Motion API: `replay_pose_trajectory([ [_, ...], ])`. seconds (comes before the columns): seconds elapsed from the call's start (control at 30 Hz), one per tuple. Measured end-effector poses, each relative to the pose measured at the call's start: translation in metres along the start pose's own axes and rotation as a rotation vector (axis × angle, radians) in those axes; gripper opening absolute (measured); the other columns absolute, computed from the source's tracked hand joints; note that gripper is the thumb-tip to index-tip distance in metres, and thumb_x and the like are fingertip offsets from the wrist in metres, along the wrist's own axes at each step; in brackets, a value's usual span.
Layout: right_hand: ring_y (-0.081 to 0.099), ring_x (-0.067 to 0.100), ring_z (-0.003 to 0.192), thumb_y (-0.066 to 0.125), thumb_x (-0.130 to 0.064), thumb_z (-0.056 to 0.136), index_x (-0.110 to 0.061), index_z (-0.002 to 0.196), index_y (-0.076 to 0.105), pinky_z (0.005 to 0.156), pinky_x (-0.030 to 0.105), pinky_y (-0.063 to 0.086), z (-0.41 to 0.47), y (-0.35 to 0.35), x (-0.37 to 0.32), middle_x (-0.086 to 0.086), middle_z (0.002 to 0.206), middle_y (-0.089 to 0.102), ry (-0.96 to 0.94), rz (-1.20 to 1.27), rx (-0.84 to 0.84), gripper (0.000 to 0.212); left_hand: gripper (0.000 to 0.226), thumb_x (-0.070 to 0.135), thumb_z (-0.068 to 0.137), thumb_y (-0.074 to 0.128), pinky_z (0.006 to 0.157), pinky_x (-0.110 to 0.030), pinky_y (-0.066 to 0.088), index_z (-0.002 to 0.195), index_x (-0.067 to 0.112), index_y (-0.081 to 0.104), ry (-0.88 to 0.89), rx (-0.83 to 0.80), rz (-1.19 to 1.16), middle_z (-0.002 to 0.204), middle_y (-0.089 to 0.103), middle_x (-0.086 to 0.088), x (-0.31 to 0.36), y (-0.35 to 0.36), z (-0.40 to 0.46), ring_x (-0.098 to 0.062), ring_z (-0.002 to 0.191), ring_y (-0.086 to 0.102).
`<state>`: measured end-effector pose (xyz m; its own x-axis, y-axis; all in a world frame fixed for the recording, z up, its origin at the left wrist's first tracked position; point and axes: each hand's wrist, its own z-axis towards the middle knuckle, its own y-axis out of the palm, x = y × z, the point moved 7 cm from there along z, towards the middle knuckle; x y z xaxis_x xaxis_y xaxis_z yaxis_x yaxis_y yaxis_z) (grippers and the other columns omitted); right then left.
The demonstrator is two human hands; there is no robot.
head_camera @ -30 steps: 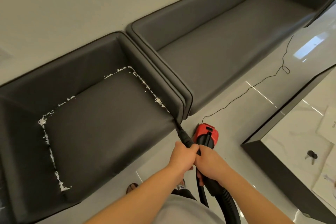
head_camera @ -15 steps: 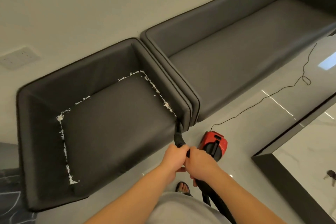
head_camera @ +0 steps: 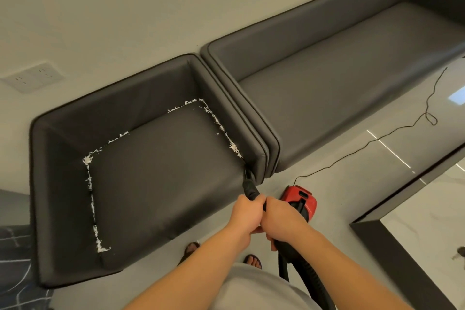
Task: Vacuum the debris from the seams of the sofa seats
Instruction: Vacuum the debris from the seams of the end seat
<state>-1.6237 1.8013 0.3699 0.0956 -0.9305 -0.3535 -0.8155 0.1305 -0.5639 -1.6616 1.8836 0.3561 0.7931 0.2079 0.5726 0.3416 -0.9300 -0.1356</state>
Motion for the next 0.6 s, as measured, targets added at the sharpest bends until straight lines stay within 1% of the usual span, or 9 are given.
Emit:
replay_pose_trajectory([
  [0.1, 0.073, 0.027, 0.085, 0.053, -0.013, 0.099, -0.009, 0.116, 0.052, 0.079, 0.04, 0.062, 0.004, -0.006, -0.01, 0.011, 0.102, 0.07, -0.016, -0.042, 0.005, 0.018, 0.031, 0.029, 0.103, 0.051, 0.057, -0.026, 0.052, 0.129, 0.011, 0.049, 0.022, 0.027, 0.005, 0.114, 0.063, -0.011, 0.008, -0.008, 0.003, -0.018, 0.092, 0.062],
  [0.2, 0.074, 0.028, 0.084, 0.053, -0.011, 0.099, -0.009, 0.115, 0.053, 0.079, 0.041, 0.063, 0.015, -0.006, -0.02, 0.011, 0.102, 0.07, 0.005, -0.03, -0.006, 0.016, 0.033, 0.029, 0.103, 0.052, 0.058, -0.028, 0.054, 0.13, 0.011, 0.049, 0.001, -0.008, -0.012, 0.115, 0.063, -0.01, 0.014, -0.016, 0.012, -0.016, 0.09, 0.061],
  [0.3, 0.074, 0.029, 0.085, 0.051, -0.013, 0.1, -0.01, 0.115, 0.053, 0.079, 0.041, 0.063, 0.022, -0.002, -0.031, 0.012, 0.102, 0.071, 0.026, -0.004, -0.005, 0.015, 0.036, 0.029, 0.103, 0.052, 0.061, -0.029, 0.055, 0.134, 0.01, 0.048, -0.024, -0.032, 0.03, 0.116, 0.062, -0.01, 0.016, -0.027, 0.022, -0.017, 0.092, 0.061],
  [0.37, 0.074, 0.028, 0.08, 0.046, -0.016, 0.102, -0.01, 0.114, 0.054, 0.078, 0.039, 0.063, 0.023, -0.003, -0.036, 0.013, 0.098, 0.073, 0.047, 0.039, -0.006, 0.016, 0.028, 0.026, 0.102, 0.052, 0.063, -0.03, 0.056, 0.126, 0.011, 0.053, -0.034, -0.049, 0.056, 0.105, 0.064, -0.009, 0.019, -0.033, 0.027, -0.016, 0.087, 0.061],
  [0.43, 0.072, 0.026, 0.075, 0.044, -0.018, 0.103, -0.01, 0.113, 0.054, 0.076, 0.037, 0.062, 0.023, -0.009, -0.043, 0.013, 0.096, 0.073, 0.052, 0.054, -0.013, 0.016, 0.016, 0.025, 0.1, 0.05, 0.076, -0.037, 0.058, 0.105, 0.013, 0.058, -0.029, -0.059, 0.066, 0.093, 0.064, -0.007, 0.026, -0.038, 0.033, -0.017, 0.084, 0.061],
  [0.47, 0.073, 0.027, 0.075, 0.045, -0.017, 0.102, -0.009, 0.113, 0.055, 0.075, 0.038, 0.062, 0.025, -0.014, -0.046, 0.014, 0.096, 0.074, 0.052, 0.06, -0.015, 0.016, 0.014, 0.025, 0.099, 0.05, 0.082, -0.04, 0.059, 0.096, 0.014, 0.058, -0.018, -0.058, 0.071, 0.09, 0.063, -0.008, 0.032, -0.04, 0.035, -0.018, 0.083, 0.061],
  [0.5, 0.073, 0.027, 0.072, 0.046, -0.015, 0.102, -0.008, 0.113, 0.055, 0.074, 0.038, 0.062, 0.026, -0.02, -0.048, 0.015, 0.094, 0.075, 0.059, 0.079, -0.011, 0.016, 0.014, 0.025, 0.098, 0.05, 0.083, -0.041, 0.059, 0.093, 0.014, 0.057, -0.006, -0.056, 0.07, 0.089, 0.063, -0.008, 0.039, -0.042, 0.037, -0.019, 0.083, 0.061],
  [0.57, 0.071, 0.025, 0.061, 0.046, -0.015, 0.101, -0.009, 0.112, 0.055, 0.066, 0.037, 0.062, 0.034, -0.027, -0.055, 0.015, 0.088, 0.075, 0.072, 0.136, -0.009, 0.015, 0.019, 0.026, 0.097, 0.051, 0.071, -0.036, 0.059, 0.106, 0.011, 0.057, 0.01, -0.056, 0.065, 0.094, 0.064, -0.01, 0.052, -0.048, 0.043, -0.02, 0.084, 0.062],
  [0.6, 0.072, 0.024, 0.059, 0.047, -0.015, 0.1, -0.01, 0.112, 0.054, 0.065, 0.036, 0.063, 0.041, -0.029, -0.059, 0.014, 0.086, 0.074, 0.074, 0.14, 0.003, 0.014, 0.022, 0.026, 0.097, 0.051, 0.064, -0.032, 0.058, 0.112, 0.009, 0.056, 0.01, -0.055, 0.07, 0.095, 0.064, -0.01, 0.057, -0.052, 0.048, -0.02, 0.084, 0.063],
])
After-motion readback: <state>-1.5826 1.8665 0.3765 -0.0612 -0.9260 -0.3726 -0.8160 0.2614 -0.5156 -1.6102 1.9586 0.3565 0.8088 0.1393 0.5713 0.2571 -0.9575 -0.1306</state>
